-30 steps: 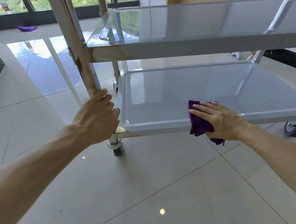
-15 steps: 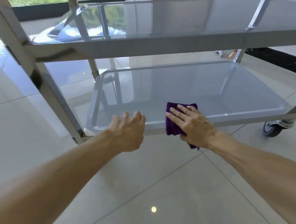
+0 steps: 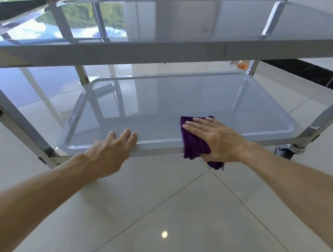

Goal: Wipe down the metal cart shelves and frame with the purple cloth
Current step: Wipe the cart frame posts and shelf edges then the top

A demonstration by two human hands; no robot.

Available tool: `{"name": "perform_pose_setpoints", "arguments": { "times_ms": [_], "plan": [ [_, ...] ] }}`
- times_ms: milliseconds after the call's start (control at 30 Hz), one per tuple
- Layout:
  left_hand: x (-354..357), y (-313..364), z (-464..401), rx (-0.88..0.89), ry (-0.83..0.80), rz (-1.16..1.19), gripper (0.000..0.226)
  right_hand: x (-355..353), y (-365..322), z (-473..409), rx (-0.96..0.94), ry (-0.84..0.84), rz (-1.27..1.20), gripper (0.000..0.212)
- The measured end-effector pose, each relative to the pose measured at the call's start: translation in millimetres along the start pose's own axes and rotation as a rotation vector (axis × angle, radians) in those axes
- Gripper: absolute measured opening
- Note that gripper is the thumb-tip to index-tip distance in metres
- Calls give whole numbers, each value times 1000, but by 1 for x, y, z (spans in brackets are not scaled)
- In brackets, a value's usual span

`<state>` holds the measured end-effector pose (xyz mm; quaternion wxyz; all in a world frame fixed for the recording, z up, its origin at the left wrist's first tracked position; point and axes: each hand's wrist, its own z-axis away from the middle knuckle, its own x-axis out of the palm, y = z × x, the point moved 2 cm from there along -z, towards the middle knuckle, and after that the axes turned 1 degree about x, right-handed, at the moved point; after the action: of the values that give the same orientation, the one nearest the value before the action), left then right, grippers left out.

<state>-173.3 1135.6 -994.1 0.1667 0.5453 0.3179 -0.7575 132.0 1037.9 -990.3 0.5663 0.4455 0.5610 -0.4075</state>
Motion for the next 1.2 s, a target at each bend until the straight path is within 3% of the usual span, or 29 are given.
{"name": "perform_pose_setpoints", "arguments": {
  "times_ms": [167,600,733,833,933,1033,1200],
  "plan": [
    [-7,5,6,-34,-2,22,68,0,17,16,74,-40,72,93],
    [-13,0,6,-61,-65,-25,73,0,-91,-61,83,-57,95,92],
    [-7,-3,14,-60,-63,-88,83,-4,-61,-36,1,-73,66,94],
    [-7,-4,18,-52,-49,-76,79,-7,-17,0,54,-98,90,95],
    [-11,-10,15,-42,-40,-13,67,-8,22,35,167,-120,98,96],
    [-24,-7,8,-81,-22,92,37,-5,32,46,215,-140,117,93],
    [-48,43,-20,50,29,159,63,1,16,35,218,-144,184,89]
  ]
}}
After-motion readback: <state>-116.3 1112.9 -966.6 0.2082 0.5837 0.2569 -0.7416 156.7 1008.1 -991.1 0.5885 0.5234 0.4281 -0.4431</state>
